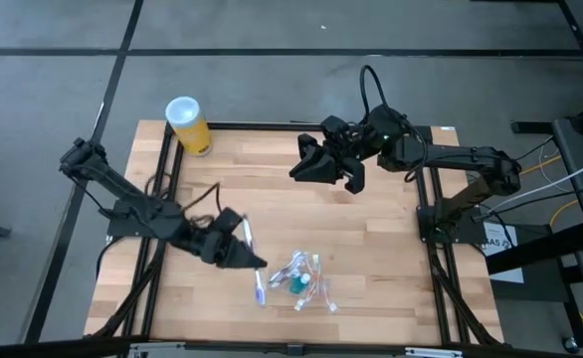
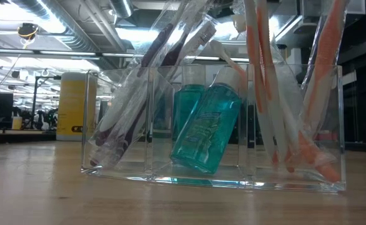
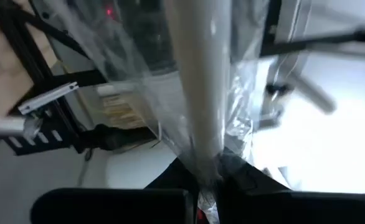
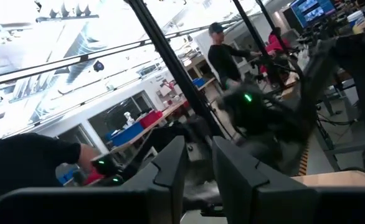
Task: Pick & Place toothbrushing station
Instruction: Put the purple toothbrush into the left section of the transparent organizer
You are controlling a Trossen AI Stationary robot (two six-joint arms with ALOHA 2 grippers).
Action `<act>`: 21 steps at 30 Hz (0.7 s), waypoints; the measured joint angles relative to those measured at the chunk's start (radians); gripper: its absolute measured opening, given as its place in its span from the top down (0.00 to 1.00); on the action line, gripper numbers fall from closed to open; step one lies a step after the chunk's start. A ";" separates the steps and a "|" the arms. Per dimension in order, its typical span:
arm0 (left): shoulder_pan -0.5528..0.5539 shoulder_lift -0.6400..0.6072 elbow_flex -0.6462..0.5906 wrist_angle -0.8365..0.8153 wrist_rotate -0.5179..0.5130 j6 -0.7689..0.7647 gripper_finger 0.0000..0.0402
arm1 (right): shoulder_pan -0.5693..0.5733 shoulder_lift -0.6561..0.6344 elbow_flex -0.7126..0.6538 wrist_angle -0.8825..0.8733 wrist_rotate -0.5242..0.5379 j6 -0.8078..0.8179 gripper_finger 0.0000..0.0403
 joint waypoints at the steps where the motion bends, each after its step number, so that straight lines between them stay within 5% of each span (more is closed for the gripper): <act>1: -0.017 0.000 -0.055 0.071 -0.041 -0.026 0.96 | 0.000 -0.001 0.000 -0.002 -0.002 0.000 0.79; 7: -0.082 0.004 -0.267 0.561 -0.255 0.039 0.96 | 0.019 -0.004 0.000 -0.141 -0.055 -0.081 0.79; 16: 0.028 0.058 -0.232 0.638 -0.302 0.010 0.96 | 0.138 -0.008 0.003 -0.336 0.160 -0.562 0.79; 21: 0.096 0.065 -0.207 0.719 -0.312 0.026 0.96 | 0.196 -0.008 0.131 -0.587 0.357 -0.882 0.79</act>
